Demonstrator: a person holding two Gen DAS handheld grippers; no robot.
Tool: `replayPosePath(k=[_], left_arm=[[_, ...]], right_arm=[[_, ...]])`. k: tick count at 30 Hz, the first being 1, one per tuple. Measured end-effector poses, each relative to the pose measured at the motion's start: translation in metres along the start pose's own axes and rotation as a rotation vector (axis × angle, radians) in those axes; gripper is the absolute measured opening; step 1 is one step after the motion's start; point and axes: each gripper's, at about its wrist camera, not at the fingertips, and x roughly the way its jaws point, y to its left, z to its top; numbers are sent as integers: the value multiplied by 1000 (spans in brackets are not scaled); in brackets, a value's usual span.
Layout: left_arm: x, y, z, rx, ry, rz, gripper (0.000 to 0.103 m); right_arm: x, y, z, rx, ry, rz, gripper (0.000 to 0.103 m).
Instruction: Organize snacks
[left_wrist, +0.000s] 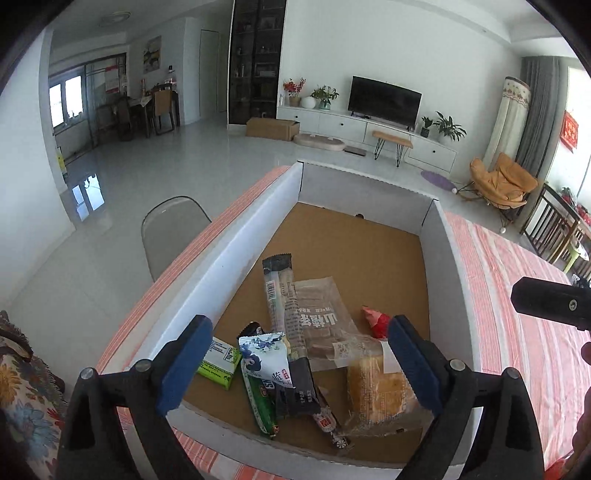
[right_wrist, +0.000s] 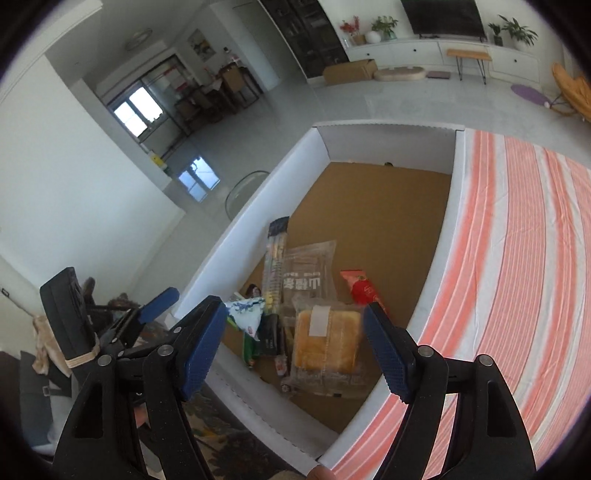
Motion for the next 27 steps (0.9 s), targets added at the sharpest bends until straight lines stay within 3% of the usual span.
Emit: replayPosePath(k=[5, 12, 16, 22, 27], left_arm=[[-18, -20, 1, 27, -46, 14, 102], [-26, -15, 4, -76, -55, 123, 103], [-27, -4, -1, -133, -48, 132, 103], [-26, -16, -5, -53, -19, 159, 103], [-32, -22, -5, -5, -45, 210, 103]], right_arm=[[-18, -3, -3, -38, -46, -93, 79], [-27, 1, -25, -93, -78, -201, 80], [-24, 5, -35, -130, -58, -233, 80], [-30, 7, -42, -142, -66, -246, 80], [-37, 13, -44, -163, -117, -292, 80]])
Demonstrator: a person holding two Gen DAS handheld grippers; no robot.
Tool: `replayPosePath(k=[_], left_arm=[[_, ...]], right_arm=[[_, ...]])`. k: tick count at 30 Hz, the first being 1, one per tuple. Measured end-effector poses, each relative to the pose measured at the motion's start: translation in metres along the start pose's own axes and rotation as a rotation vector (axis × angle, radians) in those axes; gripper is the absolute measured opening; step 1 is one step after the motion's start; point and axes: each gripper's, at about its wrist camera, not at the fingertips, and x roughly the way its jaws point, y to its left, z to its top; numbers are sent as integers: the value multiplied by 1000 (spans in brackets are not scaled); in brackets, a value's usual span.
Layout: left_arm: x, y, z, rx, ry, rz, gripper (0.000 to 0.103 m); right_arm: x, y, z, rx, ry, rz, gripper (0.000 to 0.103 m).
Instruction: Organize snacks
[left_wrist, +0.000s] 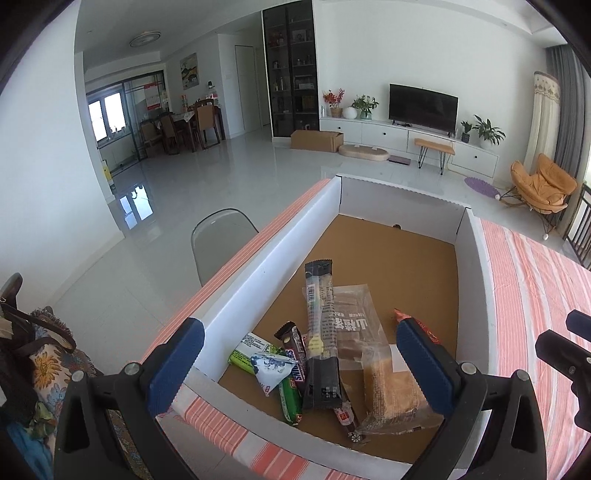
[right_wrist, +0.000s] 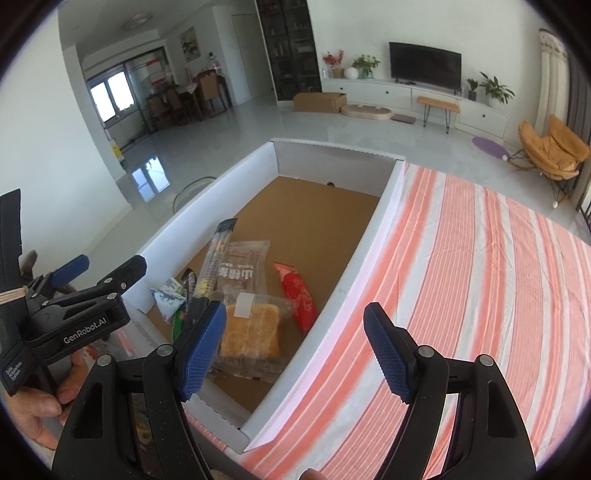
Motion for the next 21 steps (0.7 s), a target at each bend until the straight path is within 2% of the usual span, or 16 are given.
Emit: replayPosePath(k=[5, 8, 11, 13, 21], left_arm=[[-3, 1, 0, 18, -19, 21, 103], [-3, 4, -1, 11, -17, 29, 103], [-4, 3, -1, 43, -21, 59, 103], [-2, 1, -2, 69, 14, 76, 103], [-6, 8, -1, 56, 68, 41, 103]], right_arm=[[-5, 6, -1, -49, -57, -39, 80], [-5, 10, -1, -62, -62, -50, 80], [-2, 14, -2, -58, -35, -42, 80], [1, 18, -2, -53, -17, -36, 80], [5, 25, -3, -9, 61, -15, 80]])
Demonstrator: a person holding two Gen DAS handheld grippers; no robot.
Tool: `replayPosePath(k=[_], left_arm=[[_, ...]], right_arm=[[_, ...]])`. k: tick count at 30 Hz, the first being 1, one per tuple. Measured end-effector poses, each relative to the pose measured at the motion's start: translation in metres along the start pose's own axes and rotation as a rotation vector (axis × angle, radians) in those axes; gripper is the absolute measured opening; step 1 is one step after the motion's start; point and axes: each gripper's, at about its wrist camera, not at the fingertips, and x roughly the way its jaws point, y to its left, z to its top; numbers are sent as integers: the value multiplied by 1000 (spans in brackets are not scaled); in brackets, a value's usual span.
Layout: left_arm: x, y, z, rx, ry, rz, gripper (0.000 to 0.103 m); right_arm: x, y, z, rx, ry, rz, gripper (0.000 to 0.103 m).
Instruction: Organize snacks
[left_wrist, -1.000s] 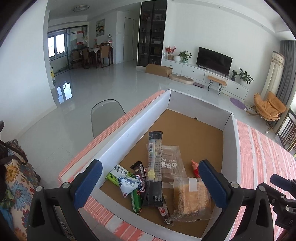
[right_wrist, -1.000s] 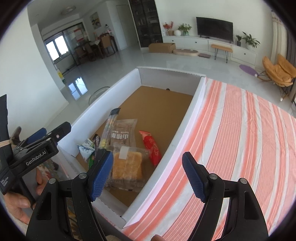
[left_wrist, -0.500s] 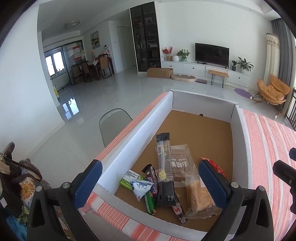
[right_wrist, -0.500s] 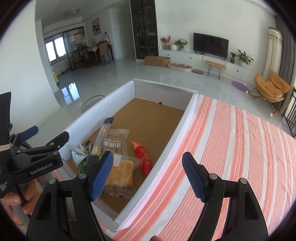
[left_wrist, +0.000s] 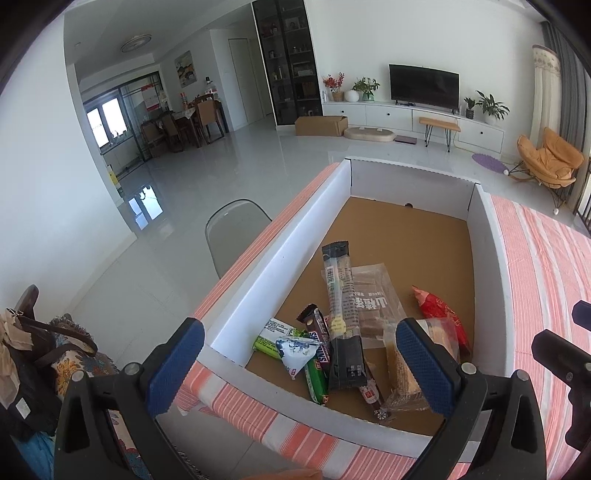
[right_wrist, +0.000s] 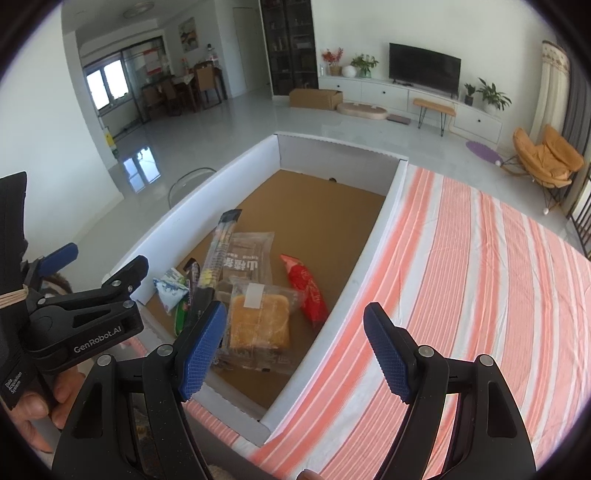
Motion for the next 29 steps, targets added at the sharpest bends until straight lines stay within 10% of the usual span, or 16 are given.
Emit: replayPosePath(k=[29], left_arm=[[3, 11, 1, -48, 14, -61, 103]], right_arm=[[8, 12, -3, -29, 20, -24, 80]])
